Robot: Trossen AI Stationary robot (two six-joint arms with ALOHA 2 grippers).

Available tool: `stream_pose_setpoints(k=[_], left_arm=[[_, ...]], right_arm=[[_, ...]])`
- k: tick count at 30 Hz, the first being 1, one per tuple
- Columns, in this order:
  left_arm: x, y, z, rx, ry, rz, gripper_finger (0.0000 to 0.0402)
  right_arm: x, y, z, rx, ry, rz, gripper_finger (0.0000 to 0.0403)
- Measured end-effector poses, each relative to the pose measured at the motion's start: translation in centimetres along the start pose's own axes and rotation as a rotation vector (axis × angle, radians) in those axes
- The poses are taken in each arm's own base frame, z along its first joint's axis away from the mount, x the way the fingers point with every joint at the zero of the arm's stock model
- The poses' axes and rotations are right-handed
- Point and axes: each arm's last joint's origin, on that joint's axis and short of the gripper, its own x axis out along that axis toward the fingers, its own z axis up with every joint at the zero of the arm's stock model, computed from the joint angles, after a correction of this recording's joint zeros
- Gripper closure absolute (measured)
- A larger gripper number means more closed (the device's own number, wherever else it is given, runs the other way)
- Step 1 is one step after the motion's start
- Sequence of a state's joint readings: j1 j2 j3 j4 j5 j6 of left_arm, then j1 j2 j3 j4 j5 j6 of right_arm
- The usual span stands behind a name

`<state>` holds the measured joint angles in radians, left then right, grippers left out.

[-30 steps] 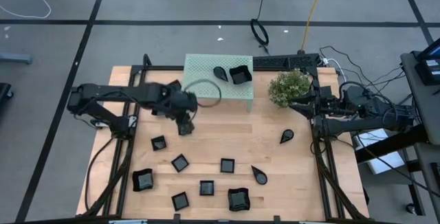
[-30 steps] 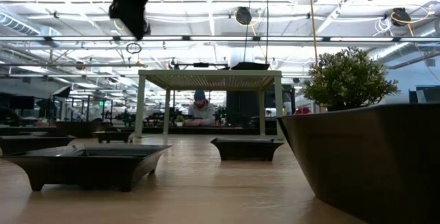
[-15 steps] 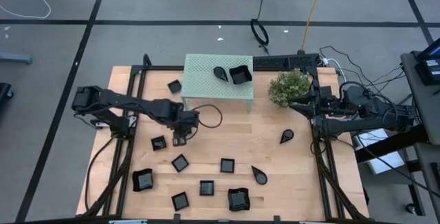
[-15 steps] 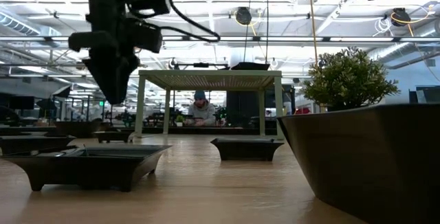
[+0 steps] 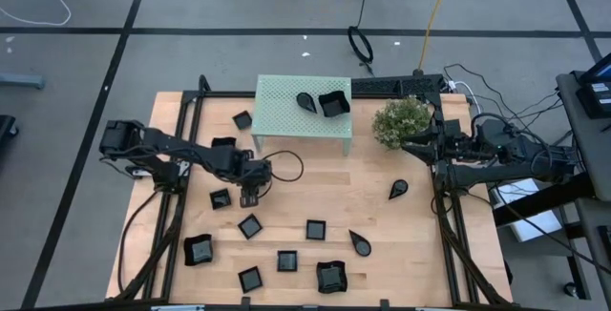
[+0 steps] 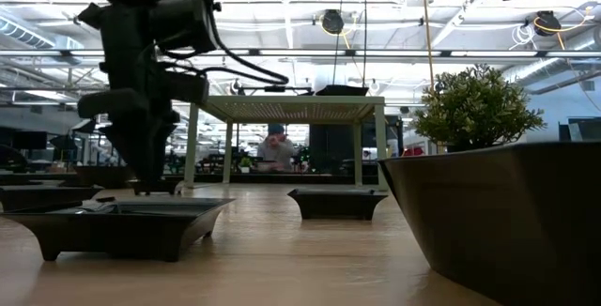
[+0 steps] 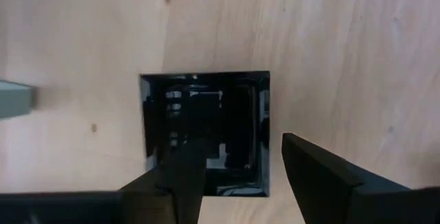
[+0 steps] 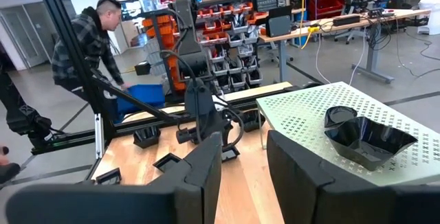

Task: Pick & Place Mini shaped plates
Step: Put the black square plate on the shelf

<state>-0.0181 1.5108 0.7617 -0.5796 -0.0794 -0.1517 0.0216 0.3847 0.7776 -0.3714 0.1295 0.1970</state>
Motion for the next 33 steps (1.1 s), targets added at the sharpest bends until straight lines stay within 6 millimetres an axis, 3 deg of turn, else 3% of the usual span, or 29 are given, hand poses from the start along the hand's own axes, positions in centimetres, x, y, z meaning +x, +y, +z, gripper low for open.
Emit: stream_pose_setpoints(k=[7,17,24,29,33], left_arm=[[1.1,0.0,-0.7,-0.011,-0.013,-0.006,0.0223],[1.2,0.1,-0.4,-0.019,-0.067,0.038,0.0339],[1.1,0.0,-0.2,-0.007,-0.081,0.034,0.0348],[0.9,-0.1,-0.1,0.014,-0.091,0.038,0.0390],[0.2,0.0,0.1,0.010,-0.133,0.036,0.0392]], right_arm=[[0.0,0.0,0.0,0.000,0.000,0.000,0.0298],[0.0,0.0,0.0,0.000,0.000,0.000,0.0298],[0.0,0.0,0.0,0.000,0.000,0.000,0.0298],[0.0,0.0,0.0,0.000,0.000,0.000,0.0298],[0.0,0.0,0.0,0.000,0.000,0.000,0.0298]])
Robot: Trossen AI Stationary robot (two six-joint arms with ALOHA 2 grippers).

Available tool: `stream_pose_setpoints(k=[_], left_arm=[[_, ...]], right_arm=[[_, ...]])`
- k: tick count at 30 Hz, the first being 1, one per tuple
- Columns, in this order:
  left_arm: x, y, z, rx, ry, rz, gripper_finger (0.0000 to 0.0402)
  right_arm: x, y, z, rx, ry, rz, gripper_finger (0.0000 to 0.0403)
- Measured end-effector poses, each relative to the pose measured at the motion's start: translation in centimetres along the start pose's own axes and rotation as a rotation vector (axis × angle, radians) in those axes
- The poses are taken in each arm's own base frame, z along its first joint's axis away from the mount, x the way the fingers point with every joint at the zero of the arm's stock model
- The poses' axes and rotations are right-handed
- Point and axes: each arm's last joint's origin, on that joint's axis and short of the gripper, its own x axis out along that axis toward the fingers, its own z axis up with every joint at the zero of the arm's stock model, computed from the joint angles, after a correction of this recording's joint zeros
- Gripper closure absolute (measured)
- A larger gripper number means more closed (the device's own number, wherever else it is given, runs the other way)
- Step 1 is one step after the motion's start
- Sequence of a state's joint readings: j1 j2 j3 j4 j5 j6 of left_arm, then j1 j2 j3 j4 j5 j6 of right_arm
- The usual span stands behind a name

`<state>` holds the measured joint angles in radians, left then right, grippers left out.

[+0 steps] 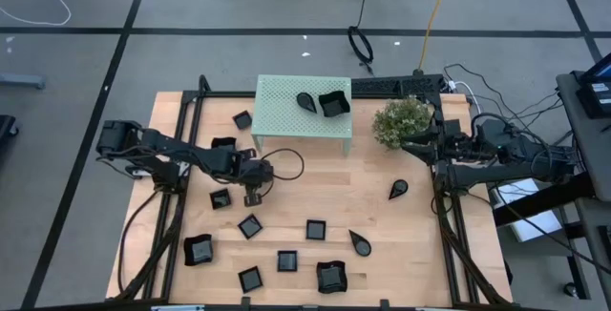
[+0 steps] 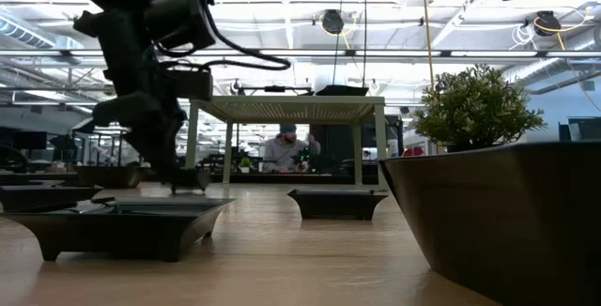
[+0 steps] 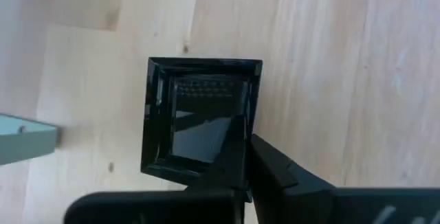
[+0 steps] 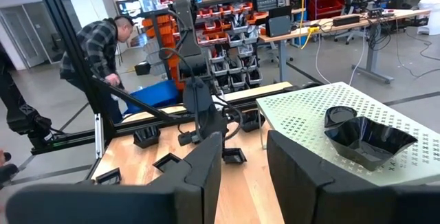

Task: Pick & Place Mini shaped plates
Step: Put the black square plate on the shelf

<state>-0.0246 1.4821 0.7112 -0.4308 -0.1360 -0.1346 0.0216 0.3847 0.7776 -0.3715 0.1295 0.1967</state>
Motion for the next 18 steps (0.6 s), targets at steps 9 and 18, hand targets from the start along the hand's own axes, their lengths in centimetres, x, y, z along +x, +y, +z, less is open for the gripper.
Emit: stream_pose_setpoints(k=[9,18], left_arm=[[-7.2,0.4,2.1,-0.026,-0.294,-0.046,0.0394],[-16.4,3.0,4.4,-0.045,-0.658,0.183,0.0391]], right_arm=[[0.0,0.0,0.0,0.000,0.000,0.000,0.0298],[0.0,0.0,0.0,0.000,0.000,0.000,0.0298]])
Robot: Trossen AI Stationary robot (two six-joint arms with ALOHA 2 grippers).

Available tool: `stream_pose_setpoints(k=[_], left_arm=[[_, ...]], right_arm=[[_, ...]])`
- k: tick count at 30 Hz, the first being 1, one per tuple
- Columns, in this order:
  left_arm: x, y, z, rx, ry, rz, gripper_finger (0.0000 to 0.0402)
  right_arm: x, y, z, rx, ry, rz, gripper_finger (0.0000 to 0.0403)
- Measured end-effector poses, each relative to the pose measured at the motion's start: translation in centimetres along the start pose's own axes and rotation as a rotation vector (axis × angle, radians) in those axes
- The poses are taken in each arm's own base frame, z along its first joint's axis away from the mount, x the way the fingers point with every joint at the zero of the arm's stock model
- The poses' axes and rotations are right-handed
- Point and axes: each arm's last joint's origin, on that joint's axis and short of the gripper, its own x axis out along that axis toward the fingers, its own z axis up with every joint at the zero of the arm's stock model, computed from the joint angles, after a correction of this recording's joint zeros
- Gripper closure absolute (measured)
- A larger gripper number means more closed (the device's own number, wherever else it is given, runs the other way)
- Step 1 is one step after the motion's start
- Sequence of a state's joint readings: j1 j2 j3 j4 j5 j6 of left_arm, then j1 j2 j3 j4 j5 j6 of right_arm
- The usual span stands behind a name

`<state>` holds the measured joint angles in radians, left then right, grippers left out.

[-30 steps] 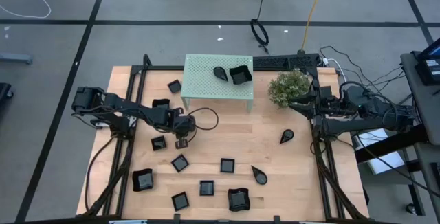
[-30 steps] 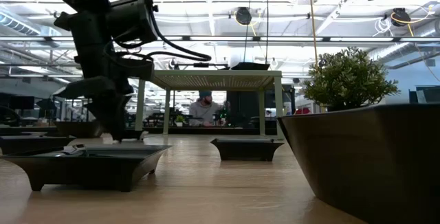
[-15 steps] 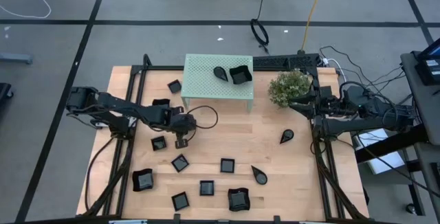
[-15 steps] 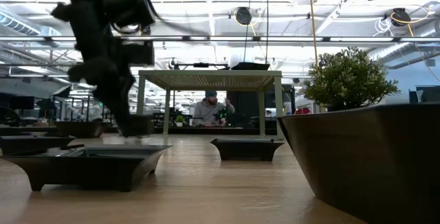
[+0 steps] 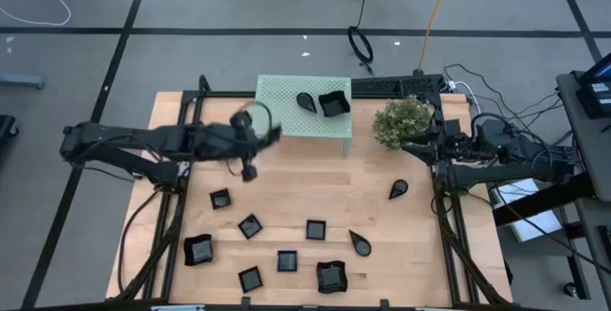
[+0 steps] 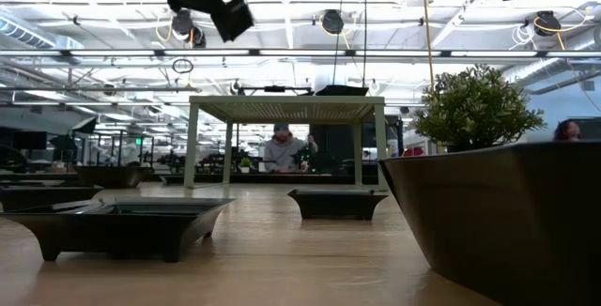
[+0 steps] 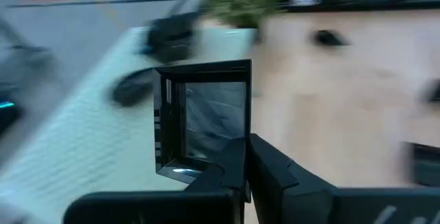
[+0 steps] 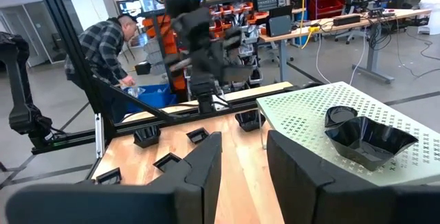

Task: Pick & Place Mini shaped plates
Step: Put the black square plate on the shelf

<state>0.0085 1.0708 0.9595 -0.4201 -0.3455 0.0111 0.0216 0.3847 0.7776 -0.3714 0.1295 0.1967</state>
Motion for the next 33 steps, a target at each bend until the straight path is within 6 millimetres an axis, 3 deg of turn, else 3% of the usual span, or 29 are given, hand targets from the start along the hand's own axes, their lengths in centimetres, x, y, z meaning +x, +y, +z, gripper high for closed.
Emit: stream_pose_setpoints(k=[3,12,15,24,33], left_arm=[[1.1,1.3,0.0,0.030,0.031,0.066,0.0397],[7.8,4.9,-1.8,0.156,0.263,0.177,0.0397],[9.3,5.9,-1.3,0.202,0.304,0.192,0.0392],[11.9,7.9,-0.6,0.271,0.431,0.192,0.0396],[12.2,7.8,-0.9,0.283,0.472,0.242,0.0351]], right_arm=[[0.0,0.0,0.0,0.000,0.000,0.000,0.0298],[0.0,0.0,0.0,0.000,0.000,0.000,0.0298],[0.0,0.0,0.0,0.000,0.000,0.000,0.0298],[0.0,0.0,0.0,0.000,0.000,0.000,0.0298],[0.0,0.0,0.0,0.000,0.000,0.000,0.0298]])
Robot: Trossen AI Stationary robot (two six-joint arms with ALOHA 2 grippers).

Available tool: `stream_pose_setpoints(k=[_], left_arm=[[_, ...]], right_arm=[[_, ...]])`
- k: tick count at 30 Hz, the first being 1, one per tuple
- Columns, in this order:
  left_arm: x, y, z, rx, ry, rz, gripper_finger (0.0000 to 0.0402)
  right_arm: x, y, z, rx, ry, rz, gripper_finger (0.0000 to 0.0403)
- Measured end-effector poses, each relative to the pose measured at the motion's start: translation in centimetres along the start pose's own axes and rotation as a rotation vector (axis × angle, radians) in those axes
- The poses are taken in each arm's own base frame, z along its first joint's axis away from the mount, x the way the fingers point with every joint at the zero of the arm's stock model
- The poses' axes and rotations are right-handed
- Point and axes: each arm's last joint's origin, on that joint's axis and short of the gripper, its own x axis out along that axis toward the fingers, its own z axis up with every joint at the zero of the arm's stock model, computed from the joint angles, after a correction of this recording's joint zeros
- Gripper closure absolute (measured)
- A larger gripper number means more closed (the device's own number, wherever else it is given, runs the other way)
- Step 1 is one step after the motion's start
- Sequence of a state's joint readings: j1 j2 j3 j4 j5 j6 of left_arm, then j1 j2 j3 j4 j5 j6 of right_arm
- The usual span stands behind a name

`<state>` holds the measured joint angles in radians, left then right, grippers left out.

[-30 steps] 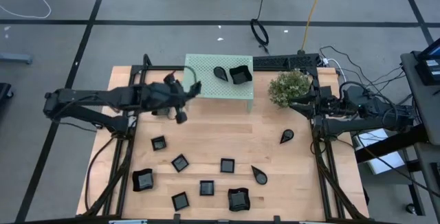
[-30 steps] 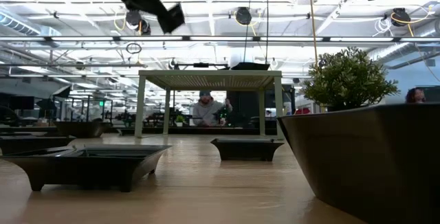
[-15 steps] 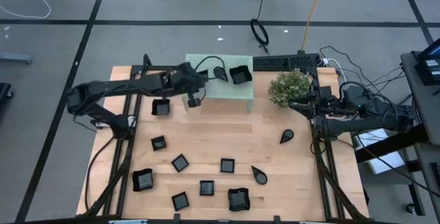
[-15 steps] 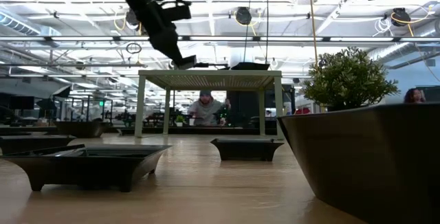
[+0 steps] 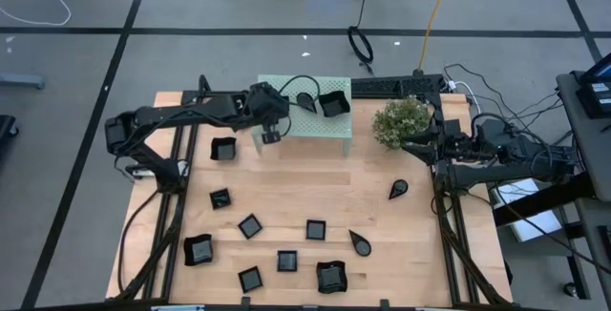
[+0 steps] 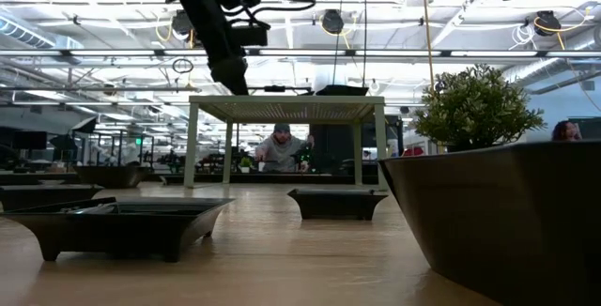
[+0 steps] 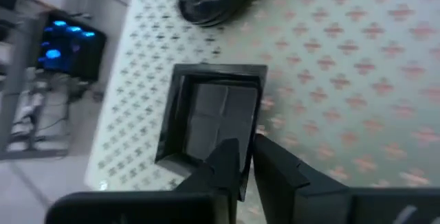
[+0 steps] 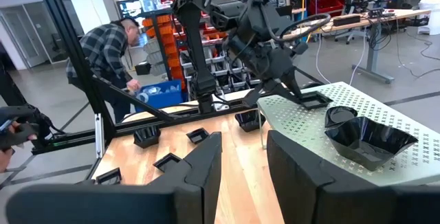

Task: Pick & Place Mini shaped plates
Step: Put the black square plate on the shelf, then stack the black square plate on top of the other black square plate on the shelf

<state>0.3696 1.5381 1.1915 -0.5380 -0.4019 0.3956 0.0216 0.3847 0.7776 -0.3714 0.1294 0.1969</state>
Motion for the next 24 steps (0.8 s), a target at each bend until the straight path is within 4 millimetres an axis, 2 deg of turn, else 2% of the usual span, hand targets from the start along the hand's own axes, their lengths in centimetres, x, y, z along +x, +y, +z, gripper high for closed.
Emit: stream_pose_setpoints(k=[6,10,14,18,24], left_arm=[[-1.2,-0.3,1.2,-0.004,-0.011,0.086,0.0298],[-3.3,-0.1,2.6,-0.038,-0.015,0.061,0.0257],[-6.3,0.1,3.1,-0.068,0.060,0.008,0.0238],[-8.1,-0.4,2.1,-0.192,0.204,-0.116,0.0241],[-9.3,-2.5,-1.3,-0.318,0.596,-0.381,0.0261]], right_arm=[[0.0,0.0,0.0,0.000,0.000,0.000,0.0298],[0.0,0.0,0.0,0.000,0.000,0.000,0.0298],[0.0,0.0,0.0,0.000,0.000,0.000,0.0298],[0.0,0.0,0.0,0.000,0.000,0.000,0.0298],[0.0,0.0,0.0,0.000,0.000,0.000,0.0298]])
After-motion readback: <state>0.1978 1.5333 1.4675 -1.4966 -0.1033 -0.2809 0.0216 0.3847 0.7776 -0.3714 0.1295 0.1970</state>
